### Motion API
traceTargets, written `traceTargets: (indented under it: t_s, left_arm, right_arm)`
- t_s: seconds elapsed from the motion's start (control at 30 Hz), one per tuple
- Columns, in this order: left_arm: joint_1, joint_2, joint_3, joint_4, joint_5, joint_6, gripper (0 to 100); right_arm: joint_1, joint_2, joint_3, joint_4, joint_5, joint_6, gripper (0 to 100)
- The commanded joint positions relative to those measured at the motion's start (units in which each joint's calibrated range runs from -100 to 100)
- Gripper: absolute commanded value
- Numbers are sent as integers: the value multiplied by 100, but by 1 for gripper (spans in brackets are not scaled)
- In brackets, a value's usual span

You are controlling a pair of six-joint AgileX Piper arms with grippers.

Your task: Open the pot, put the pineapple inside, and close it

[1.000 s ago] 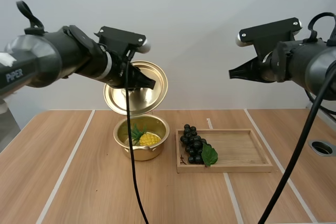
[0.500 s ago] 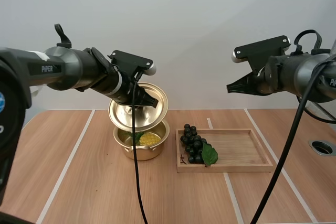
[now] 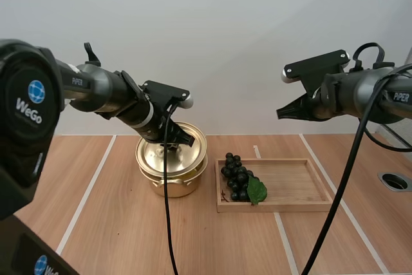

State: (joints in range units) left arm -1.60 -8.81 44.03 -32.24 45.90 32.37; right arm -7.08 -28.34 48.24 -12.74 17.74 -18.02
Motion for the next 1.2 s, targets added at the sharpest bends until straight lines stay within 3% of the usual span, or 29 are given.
traceTargets:
  t_s: [0.0,1.17]
  left_arm:
    - [-18,77,2,96,-12,1,0]
    - [-19,498,2,42,206,72,0]
  right_arm:
    - [-19,2,15,-38,-119,-27,0]
    - [-19,0,15,-50,-119,-27,0]
